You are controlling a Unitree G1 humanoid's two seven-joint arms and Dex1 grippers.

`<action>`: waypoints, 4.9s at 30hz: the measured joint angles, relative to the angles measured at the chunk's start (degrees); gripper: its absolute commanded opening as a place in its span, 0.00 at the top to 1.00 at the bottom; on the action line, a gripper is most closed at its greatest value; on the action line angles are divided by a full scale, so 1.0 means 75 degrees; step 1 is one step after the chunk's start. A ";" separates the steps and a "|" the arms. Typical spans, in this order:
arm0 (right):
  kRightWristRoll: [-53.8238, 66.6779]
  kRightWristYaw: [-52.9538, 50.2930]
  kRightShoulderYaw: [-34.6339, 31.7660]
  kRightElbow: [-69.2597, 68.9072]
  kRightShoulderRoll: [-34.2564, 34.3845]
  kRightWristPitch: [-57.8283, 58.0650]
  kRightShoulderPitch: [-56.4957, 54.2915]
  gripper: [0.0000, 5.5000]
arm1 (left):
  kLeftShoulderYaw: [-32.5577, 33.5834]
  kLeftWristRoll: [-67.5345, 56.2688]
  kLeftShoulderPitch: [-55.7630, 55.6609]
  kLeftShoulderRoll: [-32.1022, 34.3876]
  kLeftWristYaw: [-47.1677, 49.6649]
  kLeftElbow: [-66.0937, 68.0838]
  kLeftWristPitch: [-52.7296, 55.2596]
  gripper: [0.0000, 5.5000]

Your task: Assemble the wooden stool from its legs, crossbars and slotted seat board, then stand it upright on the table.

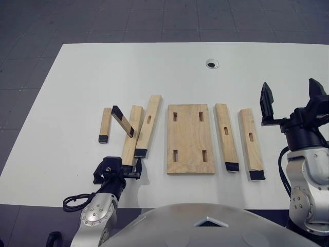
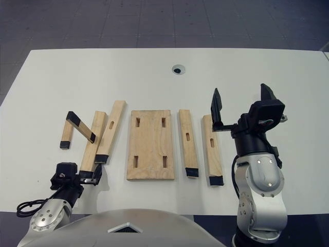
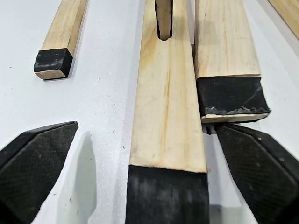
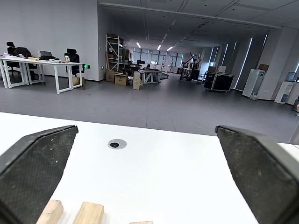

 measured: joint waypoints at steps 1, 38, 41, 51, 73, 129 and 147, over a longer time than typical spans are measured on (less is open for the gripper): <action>0.0000 0.0000 0.0000 0.0000 0.0000 0.0000 0.0000 0.00 | 0.0001 0.0000 -0.0018 -0.0006 0.0001 0.0016 -0.0010 0.00; 0.0023 -0.0039 -0.0188 -0.0174 0.0001 0.0094 0.0047 0.00 | 0.0516 -0.1426 -0.0002 -0.0651 -0.0078 -0.0517 0.0635 0.63; 0.0065 -0.0028 -0.0209 -0.0167 0.0000 0.0094 0.0033 0.00 | 0.0915 -0.1782 -0.0625 -0.0829 -0.0064 -0.1314 0.0350 0.63; 0.2603 0.0545 -0.0850 -0.0029 0.0170 0.0417 -0.0519 0.00 | 0.2291 -0.4036 -0.3174 -0.0280 -0.0550 -0.1601 0.0458 0.63; 0.9691 0.4305 0.0646 0.2519 -0.2570 0.2460 -0.3308 0.00 | 0.1305 -0.8493 -0.5768 0.2211 -0.6084 0.1291 0.1054 0.63; 0.8484 0.4584 0.1280 0.2908 -0.2447 0.2134 -0.3430 0.63 | 0.1117 -0.7428 -0.5356 0.2517 -0.5449 0.1339 -0.0411 0.19; 0.3498 0.8289 0.2030 0.8990 -0.1851 -0.0970 -0.6146 0.63 | -0.0147 -0.4626 -0.3801 0.2511 -0.5338 0.0490 -0.1652 0.02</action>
